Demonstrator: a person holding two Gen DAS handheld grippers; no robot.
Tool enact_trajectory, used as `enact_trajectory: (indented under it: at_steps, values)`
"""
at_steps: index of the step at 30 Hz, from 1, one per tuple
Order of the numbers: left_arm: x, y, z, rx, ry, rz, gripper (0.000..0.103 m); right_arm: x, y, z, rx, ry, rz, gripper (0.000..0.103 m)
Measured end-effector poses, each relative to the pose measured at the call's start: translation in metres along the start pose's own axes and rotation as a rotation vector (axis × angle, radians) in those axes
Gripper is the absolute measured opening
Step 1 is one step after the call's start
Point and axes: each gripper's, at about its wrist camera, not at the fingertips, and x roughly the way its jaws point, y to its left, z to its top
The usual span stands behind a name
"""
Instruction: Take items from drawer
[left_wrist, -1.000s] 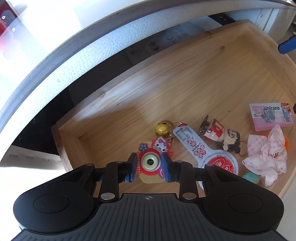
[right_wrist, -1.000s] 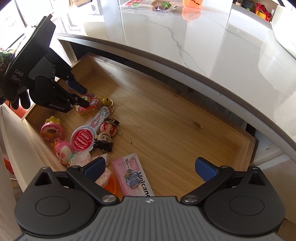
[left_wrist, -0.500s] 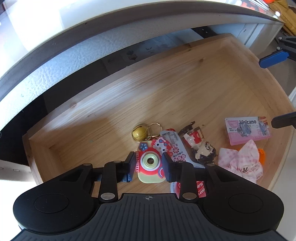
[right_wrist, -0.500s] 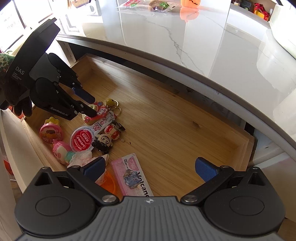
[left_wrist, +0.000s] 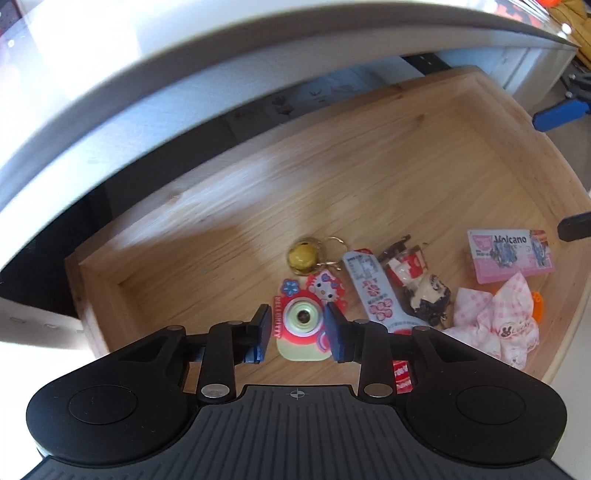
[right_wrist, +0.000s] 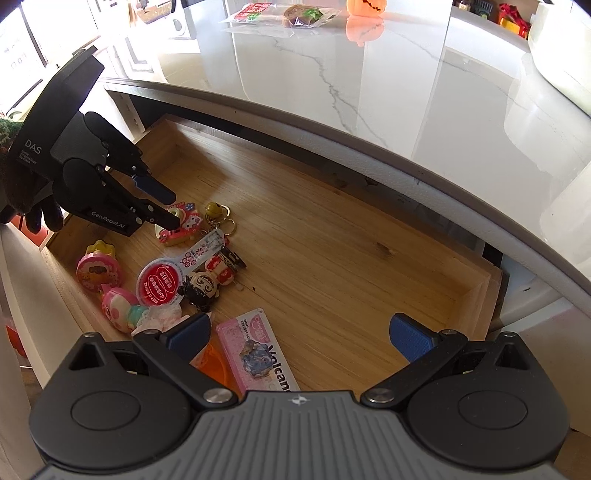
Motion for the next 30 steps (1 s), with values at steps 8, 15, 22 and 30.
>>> enact_trajectory:
  at_steps: [8,15,22,30]
  values:
    - [0.022,-0.022,-0.002,0.011,0.003,-0.037,0.036,0.001,0.001,0.0,-0.001,0.006,-0.002,0.103]
    - [0.044,-0.027,0.008,-0.002,0.018,-0.051,0.035,0.002,0.002,0.0,-0.002,0.012,0.001,0.103]
    - [0.045,-0.033,0.014,0.002,0.047,-0.1,0.037,-0.003,0.002,0.002,0.012,-0.009,0.023,0.103]
    - [0.052,-0.036,0.024,0.001,0.03,-0.139,0.038,-0.006,0.004,0.003,0.004,-0.015,0.019,0.103]
